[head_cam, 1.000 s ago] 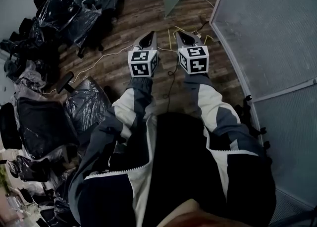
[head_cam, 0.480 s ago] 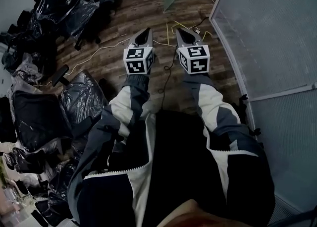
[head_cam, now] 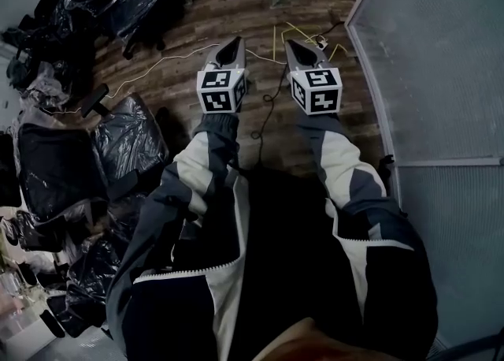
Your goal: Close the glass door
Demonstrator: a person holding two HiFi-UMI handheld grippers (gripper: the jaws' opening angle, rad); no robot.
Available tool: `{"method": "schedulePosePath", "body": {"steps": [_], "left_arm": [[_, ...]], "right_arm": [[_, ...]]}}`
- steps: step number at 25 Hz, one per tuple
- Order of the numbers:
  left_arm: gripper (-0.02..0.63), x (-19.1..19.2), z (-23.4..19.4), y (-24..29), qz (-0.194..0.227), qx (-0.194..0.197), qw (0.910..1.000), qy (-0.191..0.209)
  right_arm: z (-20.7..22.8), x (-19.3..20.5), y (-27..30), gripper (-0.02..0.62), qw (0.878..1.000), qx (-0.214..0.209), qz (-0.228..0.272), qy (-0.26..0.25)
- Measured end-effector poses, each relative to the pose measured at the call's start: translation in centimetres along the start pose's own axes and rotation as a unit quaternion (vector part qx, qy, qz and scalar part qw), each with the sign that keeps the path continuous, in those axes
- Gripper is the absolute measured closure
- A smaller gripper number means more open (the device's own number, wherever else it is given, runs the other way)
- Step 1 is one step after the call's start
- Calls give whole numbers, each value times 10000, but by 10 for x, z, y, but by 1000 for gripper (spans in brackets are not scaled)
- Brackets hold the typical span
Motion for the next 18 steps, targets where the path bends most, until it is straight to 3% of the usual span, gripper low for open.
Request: {"method": "schedulePosePath", "body": {"steps": [7,18], "left_arm": [[603,7,-34,30,-47,-23,10000,-23],[603,2,-134,127,-253,528,9983,-77]], "right_arm": [[8,3,37,591,9999,27,-99,104],[14,-27,162,591,9986,461,-214,150]]}}
Point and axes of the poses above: the fingertips, and each gripper's own axes: y forward along the fingers, z to its right, x out of its underside, the point moved 2 cm from there along -y, backward along the fingers, and after that the axes turned 1 degree about x, right-handed, at the moved point
